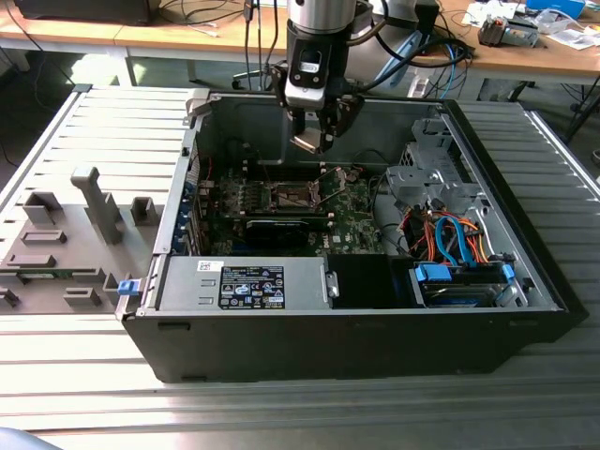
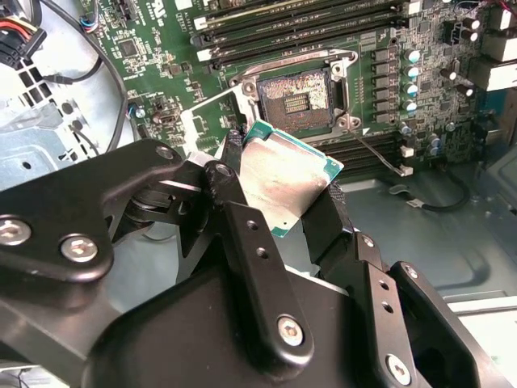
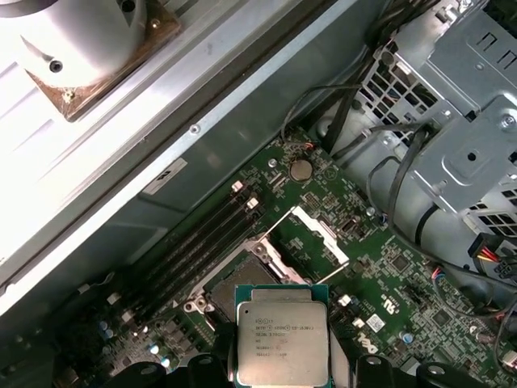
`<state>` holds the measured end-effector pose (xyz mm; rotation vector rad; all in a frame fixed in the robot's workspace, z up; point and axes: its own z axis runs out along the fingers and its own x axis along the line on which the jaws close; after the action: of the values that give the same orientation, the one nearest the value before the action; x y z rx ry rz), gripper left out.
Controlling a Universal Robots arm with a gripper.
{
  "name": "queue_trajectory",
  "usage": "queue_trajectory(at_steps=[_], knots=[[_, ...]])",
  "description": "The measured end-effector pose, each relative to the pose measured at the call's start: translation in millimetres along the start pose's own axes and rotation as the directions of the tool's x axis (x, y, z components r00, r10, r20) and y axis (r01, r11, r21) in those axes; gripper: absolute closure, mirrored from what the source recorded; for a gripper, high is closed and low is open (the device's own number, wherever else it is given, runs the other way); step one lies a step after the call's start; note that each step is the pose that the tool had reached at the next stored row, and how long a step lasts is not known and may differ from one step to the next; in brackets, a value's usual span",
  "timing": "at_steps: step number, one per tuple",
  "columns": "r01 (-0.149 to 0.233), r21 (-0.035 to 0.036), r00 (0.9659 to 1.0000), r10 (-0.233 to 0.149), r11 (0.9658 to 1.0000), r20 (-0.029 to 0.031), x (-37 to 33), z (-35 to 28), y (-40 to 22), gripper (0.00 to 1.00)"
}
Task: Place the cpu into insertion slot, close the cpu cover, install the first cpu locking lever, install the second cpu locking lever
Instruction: 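Place the cpu into insertion slot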
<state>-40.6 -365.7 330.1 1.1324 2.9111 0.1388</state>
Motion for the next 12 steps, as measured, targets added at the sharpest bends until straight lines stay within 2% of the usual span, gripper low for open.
queue_trajectory(at_steps=[12], knots=[[-0.027, 0.0002, 0.9996, 0.027, 0.9996, 0.0031, 0.0, 0.0, 0.0, 0.46]])
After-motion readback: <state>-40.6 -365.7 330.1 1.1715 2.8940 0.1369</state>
